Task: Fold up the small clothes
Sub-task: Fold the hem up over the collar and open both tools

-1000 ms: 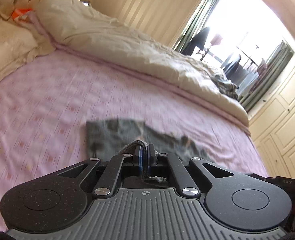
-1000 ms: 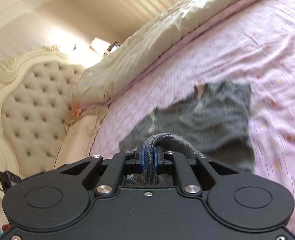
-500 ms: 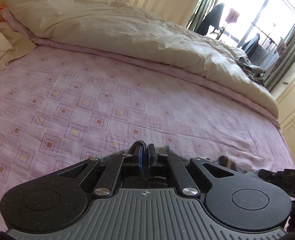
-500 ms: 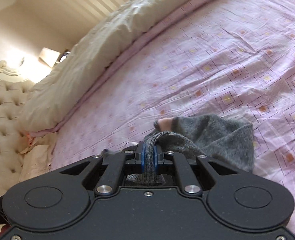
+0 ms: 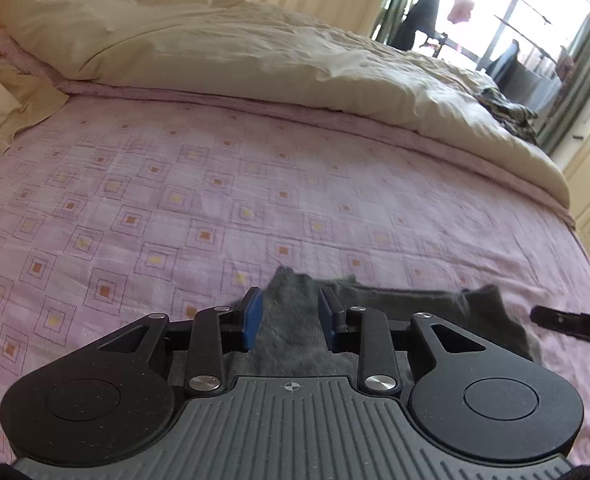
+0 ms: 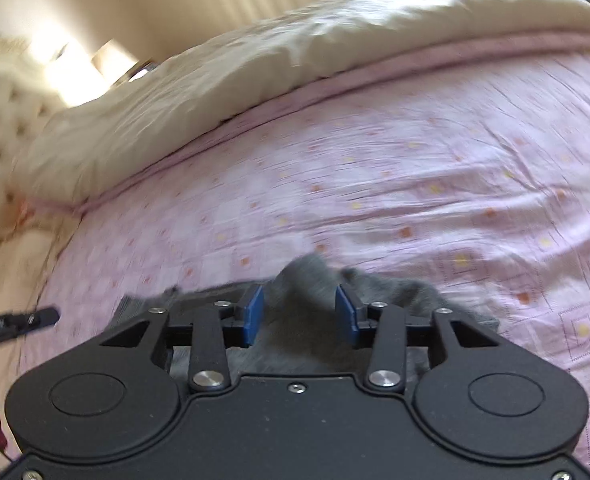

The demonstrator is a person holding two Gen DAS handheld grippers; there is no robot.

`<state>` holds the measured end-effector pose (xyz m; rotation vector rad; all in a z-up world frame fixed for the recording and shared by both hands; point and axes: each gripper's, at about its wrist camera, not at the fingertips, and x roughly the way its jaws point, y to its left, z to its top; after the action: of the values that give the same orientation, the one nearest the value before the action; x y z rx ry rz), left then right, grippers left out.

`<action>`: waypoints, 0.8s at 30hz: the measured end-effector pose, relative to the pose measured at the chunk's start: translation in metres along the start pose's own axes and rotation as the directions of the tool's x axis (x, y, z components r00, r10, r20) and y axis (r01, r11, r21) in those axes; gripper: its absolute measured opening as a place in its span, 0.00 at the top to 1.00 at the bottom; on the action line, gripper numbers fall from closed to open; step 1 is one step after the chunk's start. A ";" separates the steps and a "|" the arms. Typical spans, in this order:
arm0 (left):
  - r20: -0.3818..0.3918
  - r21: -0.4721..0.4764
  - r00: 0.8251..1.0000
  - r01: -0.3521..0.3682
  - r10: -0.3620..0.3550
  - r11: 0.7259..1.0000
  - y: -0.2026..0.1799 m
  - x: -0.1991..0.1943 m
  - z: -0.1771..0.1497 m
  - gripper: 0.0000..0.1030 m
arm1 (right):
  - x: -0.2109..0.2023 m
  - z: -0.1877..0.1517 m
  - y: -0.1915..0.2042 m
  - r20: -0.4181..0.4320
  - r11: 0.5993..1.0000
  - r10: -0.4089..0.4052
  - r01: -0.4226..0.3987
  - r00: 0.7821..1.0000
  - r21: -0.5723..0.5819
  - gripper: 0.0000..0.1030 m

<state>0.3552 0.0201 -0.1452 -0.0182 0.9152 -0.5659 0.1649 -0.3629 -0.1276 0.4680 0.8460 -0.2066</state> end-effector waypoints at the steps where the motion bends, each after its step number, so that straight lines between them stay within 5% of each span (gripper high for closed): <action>1: -0.012 0.026 1.000 0.009 -0.009 1.000 -0.007 -0.002 -0.008 0.67 | 0.000 -0.006 0.010 -0.018 0.999 0.010 -0.011 1.000 -0.046 0.50; 7: -0.134 0.144 0.991 0.035 -0.015 0.989 -0.038 0.010 -0.059 0.62 | 0.016 -0.052 0.060 -0.160 0.967 0.002 -0.043 0.987 -0.250 0.44; 12: -0.176 0.198 0.981 -0.047 0.083 0.979 -0.026 0.023 -0.075 0.61 | 0.029 -0.070 0.070 -0.197 0.927 -0.097 0.017 0.976 -0.375 0.36; 17: -0.191 0.168 0.975 -0.084 0.117 0.982 0.002 0.029 -0.071 0.61 | 0.034 -0.066 0.031 -0.204 0.943 -0.230 0.166 0.952 -0.289 0.35; 24: -0.203 0.156 0.975 -0.060 0.091 0.986 0.002 0.033 -0.067 0.53 | 0.022 -0.055 0.011 -0.200 0.969 -0.208 0.175 0.957 -0.172 0.34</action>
<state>0.3211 0.0209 -0.2119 0.2141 1.0718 -0.5709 0.1462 -0.3270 -0.1716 0.2659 1.1145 -0.2710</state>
